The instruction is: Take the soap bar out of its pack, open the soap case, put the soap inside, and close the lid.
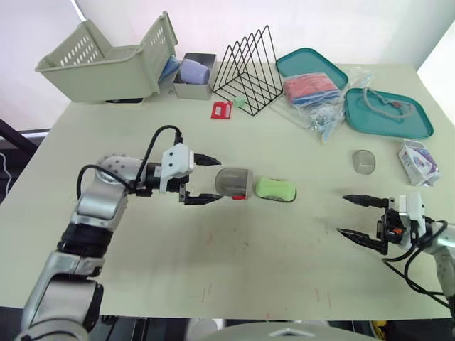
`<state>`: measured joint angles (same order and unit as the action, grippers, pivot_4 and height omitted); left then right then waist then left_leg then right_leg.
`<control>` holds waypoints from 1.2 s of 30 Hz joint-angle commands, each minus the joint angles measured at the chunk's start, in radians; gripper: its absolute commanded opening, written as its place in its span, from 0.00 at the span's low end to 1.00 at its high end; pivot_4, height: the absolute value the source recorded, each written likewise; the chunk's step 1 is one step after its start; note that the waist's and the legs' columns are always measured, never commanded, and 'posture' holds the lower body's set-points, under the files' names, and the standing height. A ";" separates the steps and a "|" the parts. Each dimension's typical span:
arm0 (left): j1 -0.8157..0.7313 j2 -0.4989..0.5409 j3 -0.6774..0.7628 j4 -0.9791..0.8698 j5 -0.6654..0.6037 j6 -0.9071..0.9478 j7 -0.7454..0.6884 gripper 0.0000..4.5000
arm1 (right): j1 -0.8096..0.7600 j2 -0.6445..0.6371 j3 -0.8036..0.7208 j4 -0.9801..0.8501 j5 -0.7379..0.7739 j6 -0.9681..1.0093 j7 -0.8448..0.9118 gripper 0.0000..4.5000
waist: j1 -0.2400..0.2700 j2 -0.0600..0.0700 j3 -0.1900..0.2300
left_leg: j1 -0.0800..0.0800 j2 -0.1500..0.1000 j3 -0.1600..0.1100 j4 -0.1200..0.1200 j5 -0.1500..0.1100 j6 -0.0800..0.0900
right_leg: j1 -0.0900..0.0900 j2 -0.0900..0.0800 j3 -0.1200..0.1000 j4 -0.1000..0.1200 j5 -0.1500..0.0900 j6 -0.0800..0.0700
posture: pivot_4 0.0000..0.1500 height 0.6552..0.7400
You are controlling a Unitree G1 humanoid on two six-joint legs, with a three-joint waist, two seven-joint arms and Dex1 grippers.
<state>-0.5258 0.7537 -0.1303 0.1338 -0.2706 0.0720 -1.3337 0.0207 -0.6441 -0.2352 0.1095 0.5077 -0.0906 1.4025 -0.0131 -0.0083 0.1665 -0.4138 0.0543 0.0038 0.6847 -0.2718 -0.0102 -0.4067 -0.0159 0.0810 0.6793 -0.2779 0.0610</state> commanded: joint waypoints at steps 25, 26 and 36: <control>-0.303 -0.139 -0.156 0.435 0.229 -0.192 -0.157 1.00 | 0.029 0.007 0.019 -0.035 -0.010 -0.089 -0.048 0.98 | 0.000 0.000 0.000 | 0.000 0.000 -0.001 0.001 0.000 0.000 | 0.000 0.000 0.000 0.000 0.000 0.000 | 1.00 1.00; -0.304 -0.143 -0.155 0.437 0.230 -0.191 -0.159 1.00 | 0.028 0.006 0.021 -0.034 -0.010 -0.089 -0.047 0.98 | 0.000 0.000 0.000 | 0.000 0.000 -0.001 0.001 0.000 0.000 | 0.000 0.000 0.000 0.000 0.000 0.000 | 1.00 1.00; -0.313 -0.157 -0.151 0.462 0.243 -0.217 -0.161 1.00 | 0.021 0.004 0.024 -0.026 -0.014 -0.086 -0.043 0.98 | 0.000 0.000 0.000 | 0.000 0.000 -0.001 0.001 0.000 0.000 | 0.000 0.000 0.000 0.001 0.000 0.000 | 1.00 1.00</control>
<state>-0.8208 0.5972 -0.2891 0.6027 -0.0276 -0.1233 -1.4966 0.0481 -0.6242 -0.2071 0.0960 0.4859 -0.1667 1.3568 -0.0132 -0.0084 0.1665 -0.4143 0.0538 0.0028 0.6858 -0.2718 -0.0102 -0.4065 -0.0159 0.0808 0.6797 -0.2779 0.0610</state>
